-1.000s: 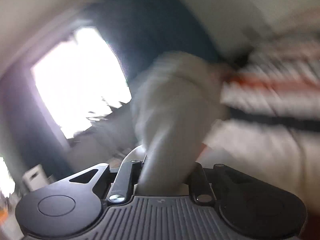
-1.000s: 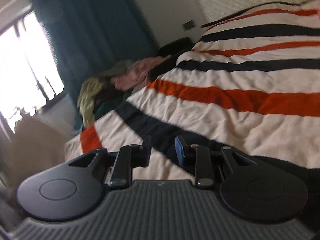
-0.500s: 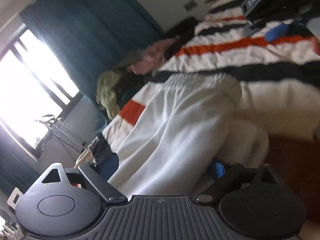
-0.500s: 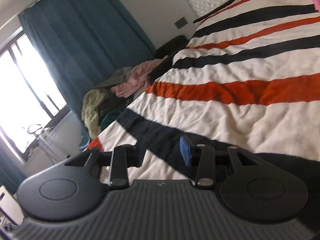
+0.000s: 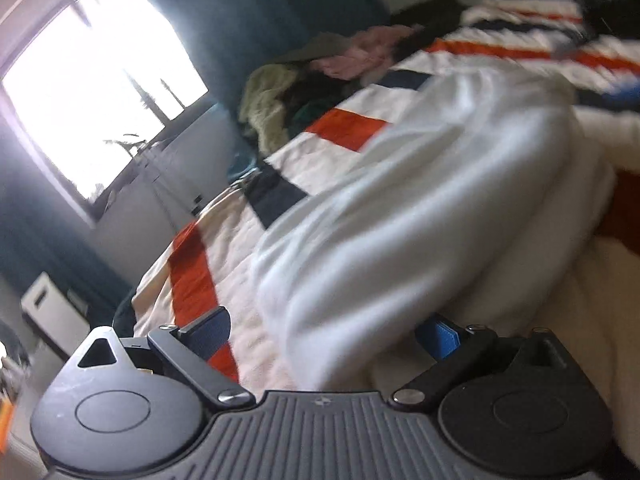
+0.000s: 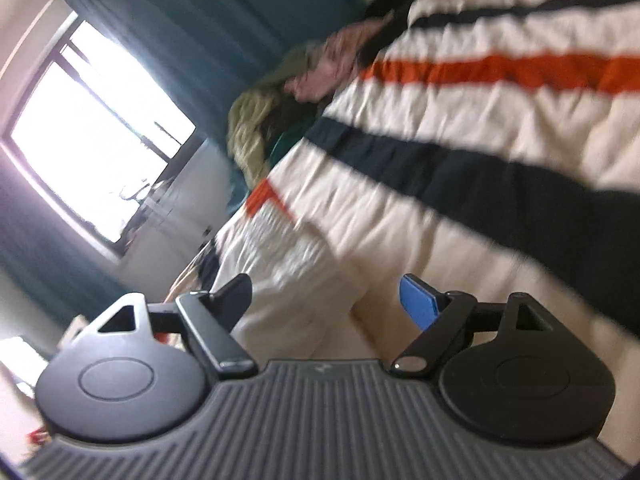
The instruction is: Fold clothes
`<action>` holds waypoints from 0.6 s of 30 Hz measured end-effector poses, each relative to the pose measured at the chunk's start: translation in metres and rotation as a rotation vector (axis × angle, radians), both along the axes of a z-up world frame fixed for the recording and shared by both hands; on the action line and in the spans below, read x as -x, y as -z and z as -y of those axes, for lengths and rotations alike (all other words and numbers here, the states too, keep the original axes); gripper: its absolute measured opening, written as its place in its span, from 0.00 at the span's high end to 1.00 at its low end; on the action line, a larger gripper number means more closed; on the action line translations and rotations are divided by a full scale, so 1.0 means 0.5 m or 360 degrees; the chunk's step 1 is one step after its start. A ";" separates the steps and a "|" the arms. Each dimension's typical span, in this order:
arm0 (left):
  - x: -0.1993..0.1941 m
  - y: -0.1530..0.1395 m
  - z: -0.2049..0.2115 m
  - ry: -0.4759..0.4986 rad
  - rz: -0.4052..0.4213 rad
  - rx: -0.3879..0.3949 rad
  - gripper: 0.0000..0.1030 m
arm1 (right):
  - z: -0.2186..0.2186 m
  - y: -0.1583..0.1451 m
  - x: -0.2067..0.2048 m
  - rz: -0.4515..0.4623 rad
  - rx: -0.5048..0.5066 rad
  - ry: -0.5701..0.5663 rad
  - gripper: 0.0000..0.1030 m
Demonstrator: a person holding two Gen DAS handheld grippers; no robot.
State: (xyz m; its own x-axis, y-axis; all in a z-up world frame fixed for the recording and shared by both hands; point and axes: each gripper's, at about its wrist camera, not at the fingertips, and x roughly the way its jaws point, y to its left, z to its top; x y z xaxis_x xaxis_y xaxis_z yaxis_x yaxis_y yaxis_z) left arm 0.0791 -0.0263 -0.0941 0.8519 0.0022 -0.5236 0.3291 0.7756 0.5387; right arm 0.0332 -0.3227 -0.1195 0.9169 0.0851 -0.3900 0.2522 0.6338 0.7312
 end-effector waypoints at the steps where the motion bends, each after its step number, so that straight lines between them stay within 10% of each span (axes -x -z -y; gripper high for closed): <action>1: -0.005 -0.008 -0.017 -0.0031 -0.0005 0.0043 0.04 | -0.002 0.009 -0.009 0.0014 -0.0074 -0.0062 0.19; 5: -0.025 -0.030 -0.082 -0.0139 -0.0067 0.0252 0.03 | -0.010 0.052 -0.043 0.0042 -0.0413 -0.0269 0.19; 14: -0.049 -0.019 -0.093 -0.0161 -0.0100 0.0321 0.03 | -0.045 0.036 -0.095 0.0094 -0.0159 -0.0312 0.19; 18: -0.046 -0.017 -0.091 -0.0174 -0.0119 0.0345 0.03 | -0.042 0.027 -0.101 0.0082 -0.0046 -0.0304 0.65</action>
State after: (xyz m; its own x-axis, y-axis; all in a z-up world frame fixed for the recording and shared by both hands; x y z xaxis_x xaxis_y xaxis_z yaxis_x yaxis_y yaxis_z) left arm 0.1022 0.0194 -0.0855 0.8117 -0.0269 -0.5834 0.2693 0.9037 0.3329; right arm 0.0835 -0.3017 -0.1331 0.9017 0.2698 -0.3380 0.0912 0.6454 0.7584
